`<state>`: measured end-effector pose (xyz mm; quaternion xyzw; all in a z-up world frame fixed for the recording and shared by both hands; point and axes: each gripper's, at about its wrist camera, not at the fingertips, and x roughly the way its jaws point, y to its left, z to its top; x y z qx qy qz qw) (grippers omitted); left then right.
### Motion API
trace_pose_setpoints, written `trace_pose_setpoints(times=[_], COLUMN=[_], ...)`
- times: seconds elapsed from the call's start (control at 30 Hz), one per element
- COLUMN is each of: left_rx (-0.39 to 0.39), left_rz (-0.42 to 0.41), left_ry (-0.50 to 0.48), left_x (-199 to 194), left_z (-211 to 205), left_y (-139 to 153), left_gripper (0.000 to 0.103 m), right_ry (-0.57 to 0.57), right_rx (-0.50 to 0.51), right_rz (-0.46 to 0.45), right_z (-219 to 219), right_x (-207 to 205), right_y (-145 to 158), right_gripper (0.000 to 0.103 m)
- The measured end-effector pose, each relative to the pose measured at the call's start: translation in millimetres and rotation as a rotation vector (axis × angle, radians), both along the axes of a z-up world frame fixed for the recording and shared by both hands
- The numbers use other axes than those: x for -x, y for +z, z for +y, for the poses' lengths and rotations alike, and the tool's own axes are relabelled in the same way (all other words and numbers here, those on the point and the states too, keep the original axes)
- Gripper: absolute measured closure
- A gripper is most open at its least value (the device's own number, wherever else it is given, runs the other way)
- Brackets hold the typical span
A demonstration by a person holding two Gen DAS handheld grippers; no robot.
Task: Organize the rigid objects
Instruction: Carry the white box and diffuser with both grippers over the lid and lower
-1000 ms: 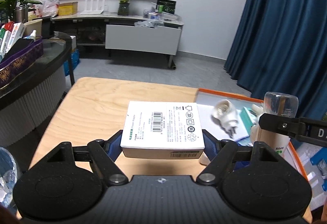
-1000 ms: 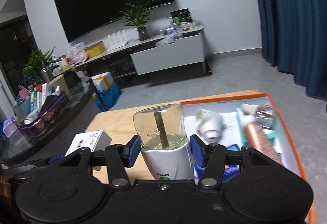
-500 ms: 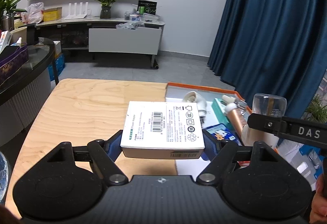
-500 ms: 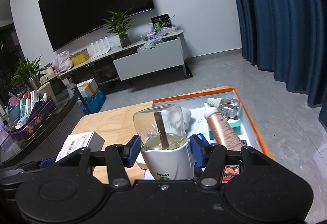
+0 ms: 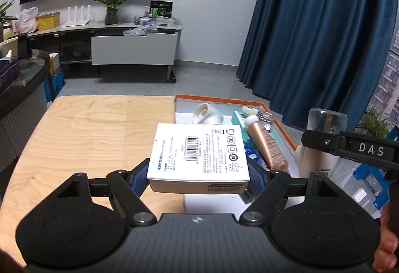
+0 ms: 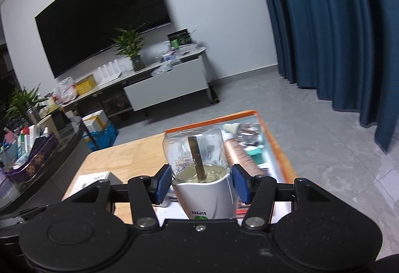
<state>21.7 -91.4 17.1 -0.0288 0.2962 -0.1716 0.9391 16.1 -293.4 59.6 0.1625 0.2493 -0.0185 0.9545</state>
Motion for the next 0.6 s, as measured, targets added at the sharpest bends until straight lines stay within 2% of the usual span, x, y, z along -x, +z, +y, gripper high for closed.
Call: trace_pose_setpoints(times=[0.23, 0.6], left_rx=[-0.007, -0.044], left_rz=[0.003, 0.026], left_ry=[-0.050, -0.095], left_x=[0, 0], left_z=[-20, -37], left_y=[-5, -18], left_gripper=[0.024, 0.024], right_ry=[-0.042, -0.048], right_rx=[0.027, 0.106], right_rz=[0.033, 0.080], right_z=[-13, -16], right_x=[8, 3], right_y=[-5, -14], right_gripper=[0.038, 0.038])
